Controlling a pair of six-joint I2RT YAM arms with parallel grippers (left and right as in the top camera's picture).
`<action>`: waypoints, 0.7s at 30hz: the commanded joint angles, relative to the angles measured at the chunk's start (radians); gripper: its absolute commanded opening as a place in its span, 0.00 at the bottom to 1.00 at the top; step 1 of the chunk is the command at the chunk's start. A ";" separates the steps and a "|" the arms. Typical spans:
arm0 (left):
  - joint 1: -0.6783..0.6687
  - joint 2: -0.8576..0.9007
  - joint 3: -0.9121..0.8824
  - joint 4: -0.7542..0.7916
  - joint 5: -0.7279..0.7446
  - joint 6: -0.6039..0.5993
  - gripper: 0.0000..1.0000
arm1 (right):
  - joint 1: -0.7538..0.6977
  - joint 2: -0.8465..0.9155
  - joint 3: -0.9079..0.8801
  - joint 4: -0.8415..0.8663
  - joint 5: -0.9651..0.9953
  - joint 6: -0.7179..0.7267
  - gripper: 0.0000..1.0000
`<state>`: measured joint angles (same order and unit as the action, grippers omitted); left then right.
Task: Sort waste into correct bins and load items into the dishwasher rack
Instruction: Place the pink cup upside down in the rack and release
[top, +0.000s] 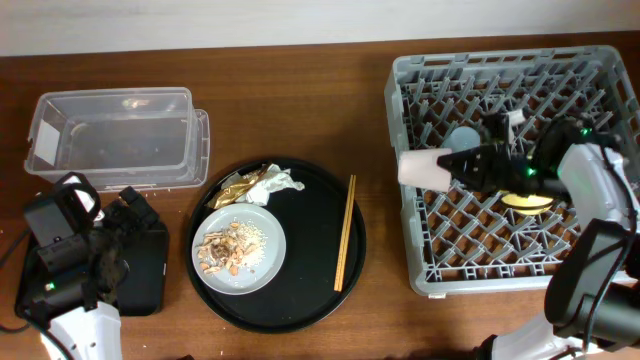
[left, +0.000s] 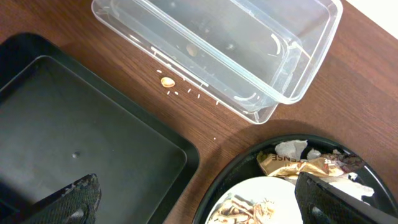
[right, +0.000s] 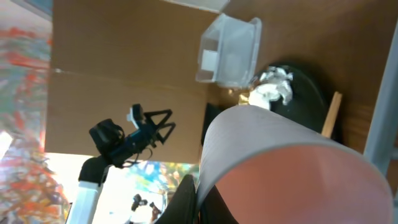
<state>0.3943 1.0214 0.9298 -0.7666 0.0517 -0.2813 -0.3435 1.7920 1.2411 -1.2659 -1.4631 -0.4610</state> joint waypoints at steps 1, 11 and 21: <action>0.004 -0.001 0.014 0.002 -0.004 -0.006 0.99 | 0.005 0.054 -0.066 0.064 -0.089 0.026 0.04; 0.004 -0.001 0.014 0.002 -0.004 -0.006 0.99 | 0.000 0.197 -0.073 0.077 0.003 0.033 0.04; 0.004 -0.001 0.014 0.002 -0.004 -0.006 0.99 | -0.114 0.192 -0.073 -0.022 0.147 0.032 0.20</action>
<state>0.3943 1.0214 0.9298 -0.7670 0.0517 -0.2813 -0.4210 1.9667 1.1759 -1.2808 -1.3975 -0.4225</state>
